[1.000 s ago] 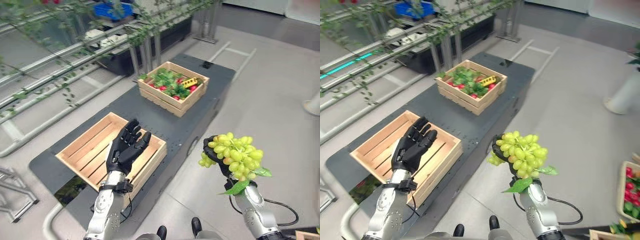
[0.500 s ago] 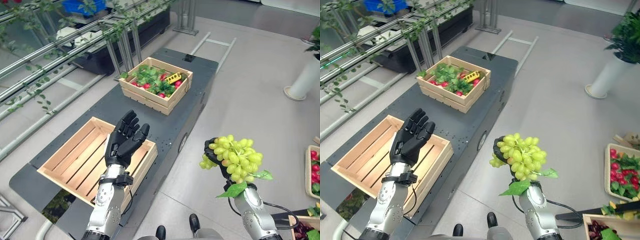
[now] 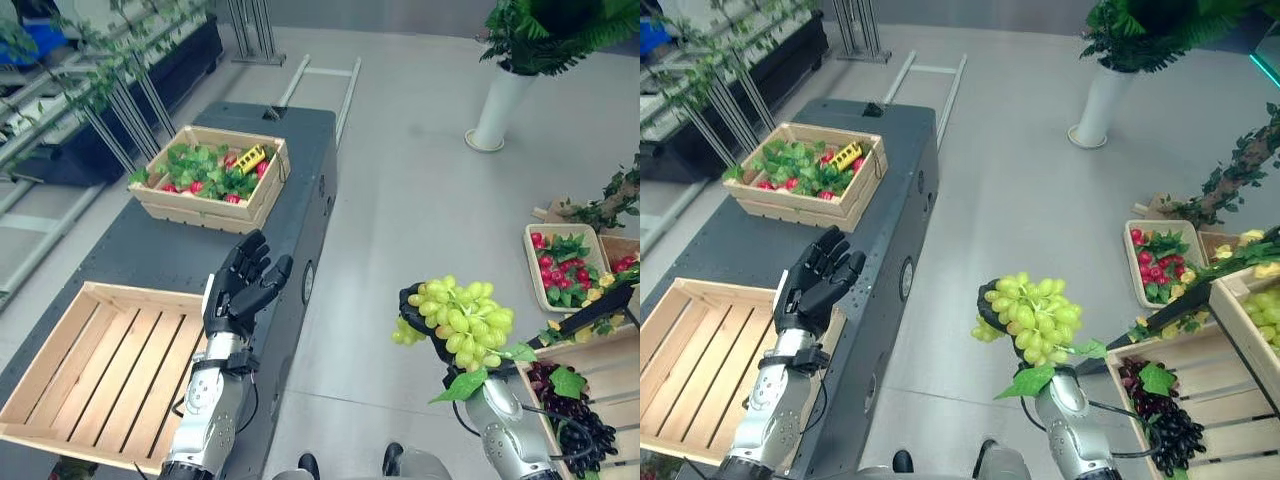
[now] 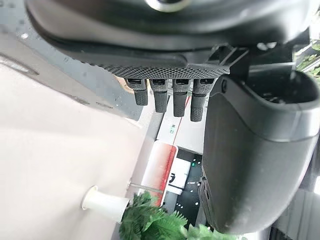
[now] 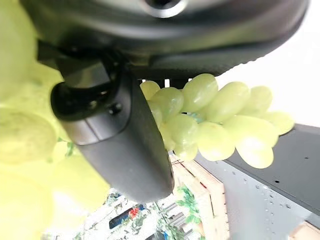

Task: Pick up the fruits from the basket on one side to the basket on the other side

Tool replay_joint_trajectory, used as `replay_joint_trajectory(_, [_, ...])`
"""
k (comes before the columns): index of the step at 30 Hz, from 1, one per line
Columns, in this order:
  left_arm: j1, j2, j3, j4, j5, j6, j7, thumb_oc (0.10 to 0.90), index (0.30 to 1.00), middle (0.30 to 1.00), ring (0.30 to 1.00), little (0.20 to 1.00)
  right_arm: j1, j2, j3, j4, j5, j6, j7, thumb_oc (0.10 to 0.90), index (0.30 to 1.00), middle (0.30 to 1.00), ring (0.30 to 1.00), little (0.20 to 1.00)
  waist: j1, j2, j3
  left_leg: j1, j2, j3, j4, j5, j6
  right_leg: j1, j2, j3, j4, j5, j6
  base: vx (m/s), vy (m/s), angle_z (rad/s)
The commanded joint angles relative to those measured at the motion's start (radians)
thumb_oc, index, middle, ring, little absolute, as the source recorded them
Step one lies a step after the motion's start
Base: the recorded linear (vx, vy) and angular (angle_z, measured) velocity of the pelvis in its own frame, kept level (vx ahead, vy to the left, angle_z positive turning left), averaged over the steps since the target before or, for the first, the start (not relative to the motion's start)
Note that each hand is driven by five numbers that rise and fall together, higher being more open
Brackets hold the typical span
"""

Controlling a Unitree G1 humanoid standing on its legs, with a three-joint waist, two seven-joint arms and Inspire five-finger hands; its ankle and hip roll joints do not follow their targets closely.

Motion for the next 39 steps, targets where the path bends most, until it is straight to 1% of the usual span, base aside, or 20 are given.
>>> replay_joint_trajectory(1, [-0.107, 0.023, 0.004, -0.066, 0.007, -0.110, -0.003, 0.800, 0.900, 0.900, 0.900, 0.900, -0.130, 0.035, -0.006, -0.103, -0.050, -0.120, 0.029, 0.400, 0.300, 0.300, 0.300, 0.300, -0.024, -0.043, -0.068, -0.092, -0.079, -0.019, -0.015, 0.018, 0.002, 0.134, -0.007, 0.018, -0.098, 0.018, 0.006, -0.03, -0.123, -0.46])
replay_joint_trajectory(4, [-0.118, 0.002, -0.032, -0.057, 0.020, -0.106, 0.018, 0.800, 0.900, 0.900, 0.900, 0.900, -0.131, 0.029, -0.012, -0.108, -0.043, -0.106, 0.009, 0.400, 0.300, 0.300, 0.300, 0.300, -0.034, -0.044, -0.072, -0.084, -0.077, -0.038, -0.022, 0.020, -0.004, 0.140, 0.002, 0.019, -0.108, 0.016, -0.008, 0.01, -0.090, -0.22])
replay_joint_trajectory(10, [-0.089, 0.002, -0.016, -0.068, 0.005, -0.083, -0.005, 0.800, 0.900, 0.900, 0.900, 0.900, -0.086, 0.020, -0.042, -0.142, -0.046, -0.101, 0.035, 0.400, 0.300, 0.300, 0.300, 0.300, -0.060, -0.040, -0.091, -0.048, -0.075, -0.045, -0.051, 0.019, -0.005, 0.128, 0.019, 0.037, -0.122, 0.020, -0.018, 0.03, -0.081, -0.01])
replay_joint_trajectory(11, [-0.083, 0.002, -0.013, -0.070, 0.003, -0.077, -0.008, 0.800, 0.900, 0.900, 0.900, 0.900, -0.082, 0.017, -0.047, -0.148, -0.041, -0.102, 0.046, 0.400, 0.300, 0.300, 0.300, 0.300, -0.064, -0.042, -0.092, -0.049, -0.075, -0.043, -0.029, 0.008, -0.006, 0.124, 0.022, 0.043, -0.118, 0.018, -0.022, 0.00, -0.077, 0.00])
replay_joint_trajectory(12, [-0.072, 0.003, -0.011, -0.074, -0.010, -0.079, -0.017, 0.800, 0.900, 0.900, 0.900, 0.900, -0.079, 0.011, -0.054, -0.154, -0.041, -0.103, 0.061, 0.400, 0.300, 0.300, 0.300, 0.300, -0.068, -0.050, -0.089, -0.072, -0.077, -0.027, 0.065, -0.033, -0.007, 0.116, 0.022, 0.055, -0.106, 0.013, -0.032, -0.02, -0.118, -0.01])
replay_joint_trajectory(13, [-0.050, 0.001, -0.010, -0.082, -0.017, -0.091, -0.024, 0.800, 0.900, 0.900, 0.900, 0.900, -0.070, 0.002, -0.053, -0.160, -0.055, -0.109, 0.077, 0.400, 0.300, 0.300, 0.300, 0.300, -0.062, -0.064, -0.073, -0.152, -0.082, -0.061, 0.257, -0.028, -0.015, 0.115, 0.022, 0.077, -0.098, 0.024, -0.046, -0.02, -0.093, -0.08])
replay_joint_trajectory(14, [-0.047, 0.001, -0.011, -0.083, -0.018, -0.092, -0.025, 0.800, 0.900, 0.900, 0.900, 0.900, -0.070, 0.001, -0.053, -0.160, -0.057, -0.109, 0.078, 0.400, 0.300, 0.300, 0.300, 0.300, -0.062, -0.064, -0.073, -0.162, -0.083, -0.066, 0.269, -0.021, -0.017, 0.112, 0.022, 0.079, -0.098, 0.027, -0.047, -0.03, -0.047, -0.15])
replay_joint_trajectory(15, [-0.027, -0.005, -0.005, -0.090, -0.024, -0.102, -0.033, 0.800, 0.900, 0.900, 0.900, 0.900, -0.076, -0.008, -0.047, -0.154, -0.056, -0.111, 0.096, 0.400, 0.300, 0.300, 0.300, 0.300, -0.047, -0.066, -0.055, -0.189, -0.099, -0.126, 0.330, -0.015, -0.016, 0.114, 0.023, 0.107, -0.103, 0.043, -0.044, -0.01, 0.022, -0.23])
replay_joint_trajectory(16, [-0.020, -0.008, -0.002, -0.095, -0.023, -0.106, -0.033, 0.800, 0.900, 0.900, 0.900, 0.900, -0.079, -0.009, -0.045, -0.152, -0.059, -0.111, 0.103, 0.400, 0.300, 0.300, 0.300, 0.300, -0.043, -0.066, -0.053, -0.193, -0.109, -0.151, 0.330, -0.013, -0.014, 0.110, 0.022, 0.118, -0.103, 0.048, -0.042, 0.02, 0.096, -0.51])
replay_joint_trajectory(17, [0.004, -0.013, 0.006, -0.110, -0.022, -0.112, -0.028, 0.800, 0.900, 0.900, 0.900, 0.900, -0.088, -0.013, -0.040, -0.154, -0.061, -0.103, 0.125, 0.400, 0.300, 0.300, 0.300, 0.300, -0.026, -0.060, -0.049, -0.177, -0.126, -0.232, 0.275, -0.007, -0.006, 0.103, 0.024, 0.156, -0.092, 0.049, -0.036, 0.06, 0.146, -0.94])
replay_joint_trajectory(18, [0.022, -0.014, 0.011, -0.124, -0.023, -0.120, -0.029, 0.800, 0.900, 0.900, 0.900, 0.900, -0.098, -0.016, -0.028, -0.157, -0.066, -0.105, 0.134, 0.400, 0.300, 0.300, 0.300, 0.300, -0.012, -0.053, -0.051, -0.155, -0.124, -0.304, 0.171, 0.001, -0.001, 0.094, 0.028, 0.189, -0.081, 0.044, -0.033, 0.07, 0.167, -1.07])
replay_joint_trajectory(19, [0.027, -0.013, 0.012, -0.130, -0.021, -0.123, -0.029, 0.800, 0.900, 0.900, 0.900, 0.900, -0.103, -0.017, -0.022, -0.160, -0.072, -0.109, 0.135, 0.400, 0.300, 0.300, 0.300, 0.300, -0.006, -0.051, -0.051, -0.142, -0.122, -0.339, 0.116, 0.005, 0.001, 0.092, 0.031, 0.203, -0.076, 0.040, -0.031, 0.04, 0.190, -1.02])
replay_joint_trajectory(20, [0.025, -0.002, 0.013, -0.147, -0.020, -0.119, -0.024, 0.800, 0.900, 0.900, 0.900, 0.900, -0.118, -0.021, -0.005, -0.170, -0.080, -0.112, 0.132, 0.400, 0.300, 0.300, 0.300, 0.300, 0.007, -0.040, -0.049, -0.129, -0.120, -0.408, 0.021, 0.039, -0.001, 0.087, 0.037, 0.226, -0.061, 0.023, -0.030, 0.02, 0.230, -0.90])
replay_joint_trajectory(22, [0.004, 0.009, 0.004, -0.129, -0.010, -0.101, -0.015, 0.800, 0.900, 0.900, 0.900, 0.900, -0.125, -0.025, 0.013, -0.166, -0.087, -0.115, 0.117, 0.400, 0.300, 0.300, 0.300, 0.300, 0.002, -0.030, -0.051, -0.126, -0.119, -0.390, 0.026, 0.027, 0.001, 0.075, 0.029, 0.224, -0.033, 0.006, -0.028, 0.02, 0.255, -0.97])
replay_joint_trajectory(23, [-0.030, 0.017, -0.004, -0.106, -0.031, -0.095, -0.020, 0.800, 0.900, 0.900, 0.900, 0.900, -0.127, -0.032, 0.010, -0.165, -0.044, -0.106, 0.110, 0.400, 0.300, 0.300, 0.300, 0.300, -0.009, -0.022, -0.051, -0.110, -0.112, -0.370, -0.002, 0.034, 0.009, 0.066, 0.022, 0.209, 0.003, -0.014, -0.016, 0.03, 0.259, -0.84])
replay_joint_trajectory(25, [-0.085, 0.036, -0.020, -0.076, -0.010, -0.130, -0.028, 0.800, 0.900, 0.900, 0.900, 0.900, -0.121, -0.029, 0.017, -0.162, -0.048, -0.134, 0.118, 0.400, 0.300, 0.300, 0.300, 0.300, -0.026, -0.009, -0.056, -0.082, -0.117, -0.388, -0.045, 0.048, 0.015, 0.035, 0.019, 0.199, 0.054, -0.026, -0.007, 0.06, 0.234, -0.60])
replay_joint_trajectory(26, [-0.086, 0.039, -0.019, -0.060, -0.001, -0.146, -0.035, 0.800, 0.900, 0.900, 0.900, 0.900, -0.108, -0.026, 0.012, -0.158, -0.052, -0.141, 0.135, 0.400, 0.300, 0.300, 0.300, 0.300, -0.035, -0.005, -0.061, -0.070, -0.114, -0.378, -0.053, 0.048, 0.017, 0.027, 0.016, 0.194, 0.067, -0.033, -0.005, 0.10, 0.198, -0.35])
replay_joint_trajectory(30, [-0.048, 0.036, 0.021, -0.074, -0.042, -0.105, -0.040, 0.800, 0.900, 0.900, 0.900, 0.900, -0.045, -0.015, -0.022, -0.196, -0.020, -0.116, 0.155, 0.400, 0.300, 0.300, 0.300, 0.300, -0.055, -0.003, -0.076, -0.042, -0.127, -0.353, -0.058, 0.026, 0.045, 0.022, 0.003, 0.203, 0.073, -0.022, 0.010, 0.11, 0.163, -0.17])
replay_joint_trajectory(36, [0.008, 0.033, 0.028, -0.118, -0.023, -0.074, -0.053, 0.800, 0.900, 0.900, 0.900, 0.900, 0.025, -0.001, -0.054, -0.232, -0.001, -0.130, 0.174, 0.400, 0.300, 0.300, 0.300, 0.300, -0.073, -0.004, -0.080, -0.038, -0.141, -0.311, -0.058, -0.005, 0.070, 0.007, -0.020, 0.221, 0.044, 0.024, 0.038, 0.07, 0.137, -0.15])
replay_joint_trajectory(39, [0.023, 0.047, 0.031, -0.139, 0.015, -0.054, 0.007, 0.800, 0.900, 0.900, 0.900, 0.900, 0.037, -0.008, -0.055, -0.236, 0.008, -0.107, 0.203, 0.400, 0.300, 0.300, 0.300, 0.300, -0.077, -0.003, -0.074, -0.038, -0.137, -0.249, -0.058, -0.029, 0.072, -0.010, -0.052, 0.188, -0.001, 0.089, 0.060, -0.03, 0.100, -0.58])
